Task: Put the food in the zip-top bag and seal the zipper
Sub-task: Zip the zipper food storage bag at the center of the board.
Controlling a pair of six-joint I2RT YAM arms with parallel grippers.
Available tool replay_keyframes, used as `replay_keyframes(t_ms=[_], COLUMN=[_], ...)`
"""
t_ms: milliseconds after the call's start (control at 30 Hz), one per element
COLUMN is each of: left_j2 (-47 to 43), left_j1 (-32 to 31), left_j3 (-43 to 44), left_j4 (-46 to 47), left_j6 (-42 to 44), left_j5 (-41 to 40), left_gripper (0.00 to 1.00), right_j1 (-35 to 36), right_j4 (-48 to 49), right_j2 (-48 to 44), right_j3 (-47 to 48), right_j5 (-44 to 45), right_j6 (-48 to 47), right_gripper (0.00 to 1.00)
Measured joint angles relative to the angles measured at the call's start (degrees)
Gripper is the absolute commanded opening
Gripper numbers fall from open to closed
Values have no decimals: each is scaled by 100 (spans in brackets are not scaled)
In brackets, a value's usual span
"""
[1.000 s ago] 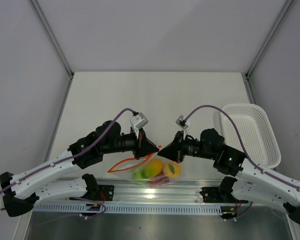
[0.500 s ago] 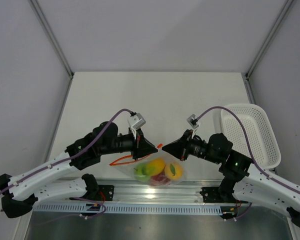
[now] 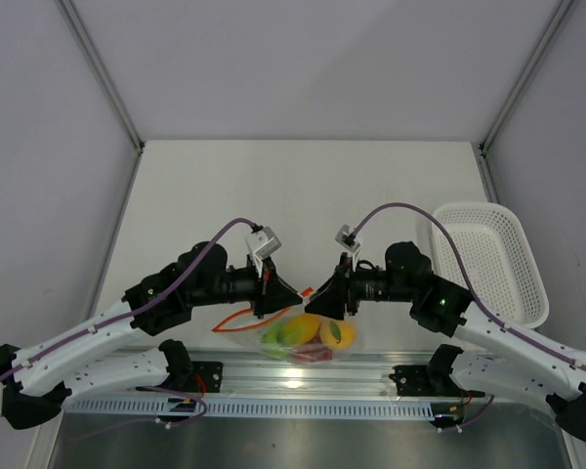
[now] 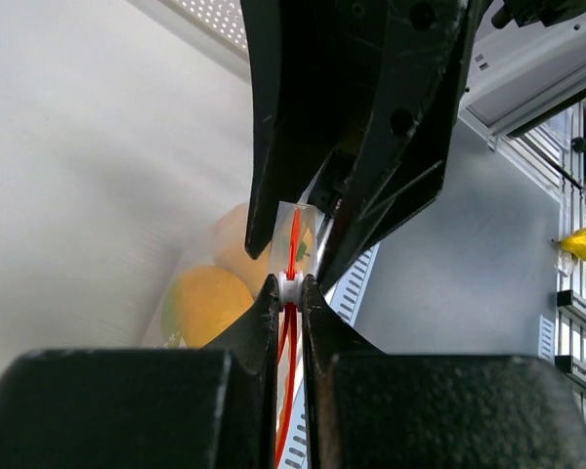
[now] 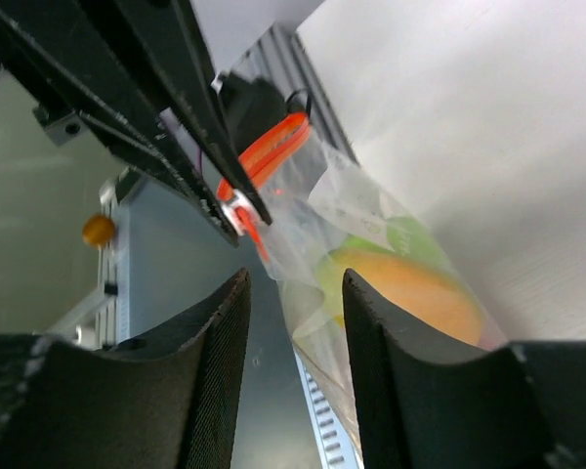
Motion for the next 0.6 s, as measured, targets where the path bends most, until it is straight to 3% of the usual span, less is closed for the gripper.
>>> replay_keyframes(t_ms=[267, 300, 367, 400, 600], left_j2=[0, 0, 0, 0, 0], left_j1=[0, 0, 0, 0, 0], left_j3=[0, 0, 0, 0, 0], left_j4=[-31, -33, -37, -44, -79], left_j6=[-2, -2, -2, -2, -2], left_j5=[120, 125, 142, 144, 144], left_gripper=[1, 1, 1, 1, 1], right_j1=[2, 2, 2, 2, 0], right_j4=[-428, -442, -466, -472, -472], right_j2=[457, 494, 579, 616, 732], right_j3=[490, 509, 529, 529, 533], right_j5=[-852, -925, -1016, -1038, -975], right_j6=[-713, -763, -859, -885, -868], right_gripper=[43, 40, 24, 0, 0])
